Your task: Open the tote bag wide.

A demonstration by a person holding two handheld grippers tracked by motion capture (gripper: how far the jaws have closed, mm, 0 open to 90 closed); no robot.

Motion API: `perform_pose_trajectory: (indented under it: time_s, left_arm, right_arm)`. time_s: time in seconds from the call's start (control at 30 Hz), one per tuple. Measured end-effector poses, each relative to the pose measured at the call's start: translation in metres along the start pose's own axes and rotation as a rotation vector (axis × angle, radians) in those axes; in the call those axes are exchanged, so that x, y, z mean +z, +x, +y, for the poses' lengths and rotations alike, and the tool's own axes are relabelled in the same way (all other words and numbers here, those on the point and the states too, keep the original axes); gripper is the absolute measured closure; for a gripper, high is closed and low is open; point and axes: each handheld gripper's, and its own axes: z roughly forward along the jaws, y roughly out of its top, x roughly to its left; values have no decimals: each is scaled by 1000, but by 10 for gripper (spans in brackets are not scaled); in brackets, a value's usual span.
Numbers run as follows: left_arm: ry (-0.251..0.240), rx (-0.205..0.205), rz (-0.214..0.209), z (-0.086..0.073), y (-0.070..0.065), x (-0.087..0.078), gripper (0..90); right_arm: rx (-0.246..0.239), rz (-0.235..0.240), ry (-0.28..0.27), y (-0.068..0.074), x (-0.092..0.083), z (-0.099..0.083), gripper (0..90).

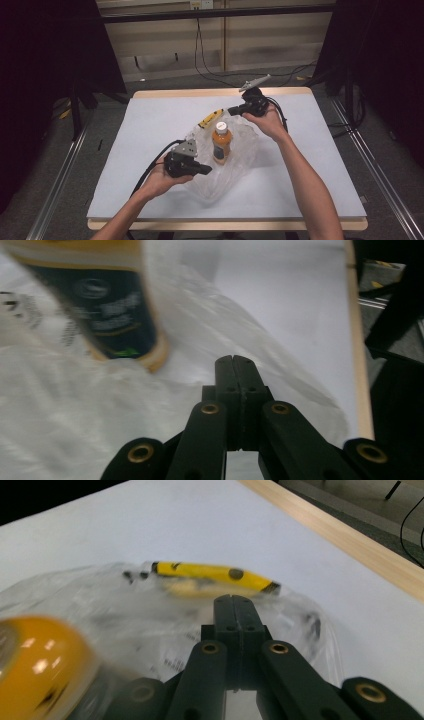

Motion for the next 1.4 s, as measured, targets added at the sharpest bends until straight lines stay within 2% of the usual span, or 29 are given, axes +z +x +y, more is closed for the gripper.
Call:
perform_pose_trajectory:
  time_s: [0.03,0.07,0.1,0.13,0.17,0.23,0.27,0.3,0.33,0.37,0.4,0.47,0.5,0.6,0.63,0.77,0.8,0.93,1.0,1.03,1.07,1.17,1.2,1.3,1.4]
  left_arm:
    - [-2,-5,15,0,5,0,900]
    - [2,-8,29,0,10,0,900]
    - [20,-27,57,-2,18,4,900]
    - [55,-14,85,-4,22,8,900]
    - [55,-14,85,-4,22,8,900]
    - [100,-21,95,-10,29,18,900]
    - [113,-36,108,-16,36,25,900]
    - [113,-36,108,-16,36,25,900]
    - [113,-51,114,-19,39,29,900]
    - [139,-50,129,-20,42,32,900]
    - [157,-54,136,-22,45,35,900]
    - [167,-70,143,-28,50,39,900]
    - [144,-104,138,-32,56,38,900]
    - [147,-114,158,-35,58,34,900]
    - [146,-112,160,-36,59,32,900]
    - [130,-134,167,-46,63,23,900]
    - [124,-142,168,-49,64,20,900]
    - [102,-183,188,-59,69,10,900]
    - [99,-192,194,-65,69,4,900]
    - [84,-204,197,-66,68,4,900]
    - [79,-206,193,-67,68,4,900]
    - [71,-208,174,-68,69,4,900]
    - [65,-219,166,-69,69,4,900]
    - [64,-221,170,-69,67,4,900]
    - [55,-224,164,-69,66,5,900]
  right_arm:
    - [-6,-1,2,3,-6,-3,900]
    - [6,-4,-25,9,-17,-12,900]
    - [-4,-10,-26,12,-23,-18,900]
    - [4,-4,-34,14,-26,-25,900]
    - [4,-4,-34,14,-26,-25,900]
    - [0,0,-22,20,-29,-39,900]
    - [-5,16,-4,24,-26,-49,900]
    - [-7,12,8,26,-23,-55,900]
    - [-7,12,8,26,-23,-55,900]
    - [-6,25,36,27,-14,-67,900]
    - [-6,25,36,27,-14,-67,900]
    - [14,35,50,25,-3,-80,900]
    - [10,26,89,25,9,-91,900]
    - [20,35,119,25,22,-106,900]
    - [26,35,110,25,22,-107,900]
    - [7,18,127,25,16,-109,900]
    - [13,22,129,25,13,-111,900]
    - [9,-11,148,23,-1,-120,900]
    - [21,-13,139,23,-8,-126,900]
    - [12,-4,134,24,-11,-128,900]
    - [5,-16,135,27,-13,-130,900]
    - [4,-8,134,30,-17,-134,900]
    - [5,-9,134,31,-18,-135,900]
    - [0,25,144,37,-18,-135,900]
    - [0,29,155,43,-22,-137,900]
